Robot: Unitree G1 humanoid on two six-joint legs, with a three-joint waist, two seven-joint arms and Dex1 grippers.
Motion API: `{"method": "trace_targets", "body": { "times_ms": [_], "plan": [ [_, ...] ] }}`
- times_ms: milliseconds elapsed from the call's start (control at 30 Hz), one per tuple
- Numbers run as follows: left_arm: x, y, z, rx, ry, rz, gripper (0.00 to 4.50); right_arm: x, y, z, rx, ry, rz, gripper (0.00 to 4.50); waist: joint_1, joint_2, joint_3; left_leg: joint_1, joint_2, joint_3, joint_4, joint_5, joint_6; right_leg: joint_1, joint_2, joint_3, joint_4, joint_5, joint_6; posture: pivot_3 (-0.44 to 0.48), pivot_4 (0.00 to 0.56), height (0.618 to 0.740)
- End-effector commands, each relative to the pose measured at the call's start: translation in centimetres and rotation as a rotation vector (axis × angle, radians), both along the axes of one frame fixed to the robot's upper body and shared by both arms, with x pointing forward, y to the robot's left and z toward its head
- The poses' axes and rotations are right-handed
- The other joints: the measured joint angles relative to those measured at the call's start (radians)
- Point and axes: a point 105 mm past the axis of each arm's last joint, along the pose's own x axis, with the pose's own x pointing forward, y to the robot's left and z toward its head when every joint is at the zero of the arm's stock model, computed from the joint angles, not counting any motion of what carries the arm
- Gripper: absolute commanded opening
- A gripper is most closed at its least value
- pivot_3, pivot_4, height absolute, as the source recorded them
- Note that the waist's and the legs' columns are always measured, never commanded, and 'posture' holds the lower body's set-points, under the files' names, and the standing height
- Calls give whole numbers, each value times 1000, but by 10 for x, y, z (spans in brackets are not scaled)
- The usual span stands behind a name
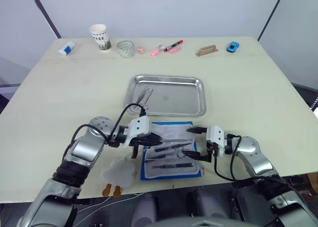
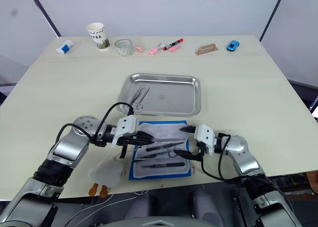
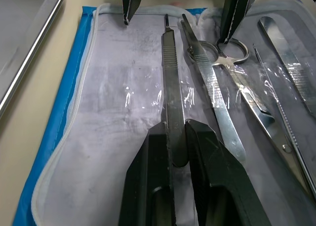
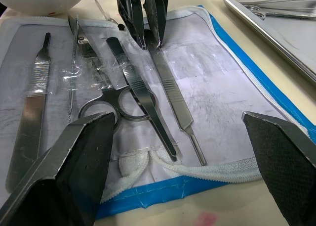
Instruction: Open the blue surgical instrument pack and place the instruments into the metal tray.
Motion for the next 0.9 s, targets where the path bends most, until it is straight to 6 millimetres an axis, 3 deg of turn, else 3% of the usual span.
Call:
{"method": "trace_targets", "body": {
  "times_ms": [33, 900],
  "plan": [
    [-2, -5, 11, 39, -21, -38, 30, -13, -15, -59, -186, 180, -53, 4500, 0, 0, 0, 0, 0, 0, 0, 0, 0, 0, 1, 0, 0, 0, 0, 0, 150, 737],
    [-1, 5, 26, 136, -9, -16, 30, -13, -16, -60, -192, 189, -45, 4500, 0, 0, 0, -1, 3, 7, -1, 0, 0, -5, 9, 12, 0, 0, 0, 0, 150, 737]
  ]
}}
